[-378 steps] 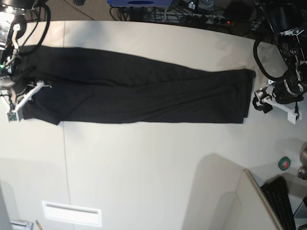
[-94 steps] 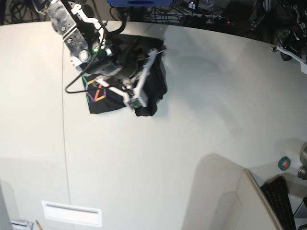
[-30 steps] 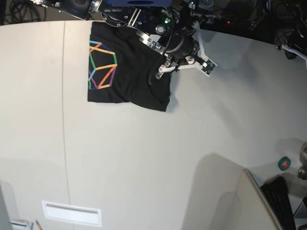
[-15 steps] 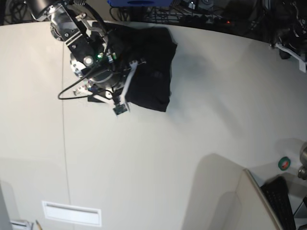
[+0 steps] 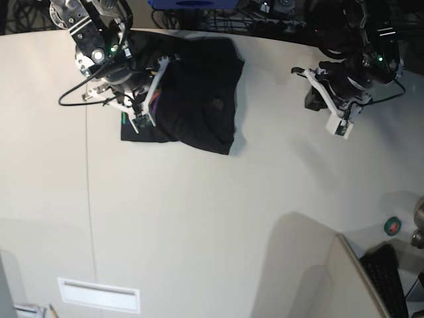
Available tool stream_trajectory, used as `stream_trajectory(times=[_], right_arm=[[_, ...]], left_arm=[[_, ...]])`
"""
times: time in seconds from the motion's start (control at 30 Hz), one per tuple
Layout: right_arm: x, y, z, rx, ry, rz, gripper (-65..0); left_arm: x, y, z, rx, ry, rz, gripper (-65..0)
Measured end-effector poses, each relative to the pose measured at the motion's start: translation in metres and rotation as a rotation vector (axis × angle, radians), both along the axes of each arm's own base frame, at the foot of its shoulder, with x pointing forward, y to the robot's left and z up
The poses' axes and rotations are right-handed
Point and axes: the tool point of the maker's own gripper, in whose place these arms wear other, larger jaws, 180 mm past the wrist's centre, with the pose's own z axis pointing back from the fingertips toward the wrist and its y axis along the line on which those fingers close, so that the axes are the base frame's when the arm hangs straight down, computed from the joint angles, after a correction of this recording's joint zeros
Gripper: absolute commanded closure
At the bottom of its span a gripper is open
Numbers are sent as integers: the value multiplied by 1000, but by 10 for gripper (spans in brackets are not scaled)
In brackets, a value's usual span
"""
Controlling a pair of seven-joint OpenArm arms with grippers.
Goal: Layout the t-shirt on the table in an organized manner, then fold the t-shirt properly
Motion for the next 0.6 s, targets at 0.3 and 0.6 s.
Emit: stream_trajectory(times=[0.3,0.6], right_arm=[[12,-31,2,-54,-29,-45,0],[26,-65,8,-84,-53,-149,0]], left_arm=[[16,-44,1,-180,-10,-43,-650],[4,-111,-51,-326,186,-155,-650]])
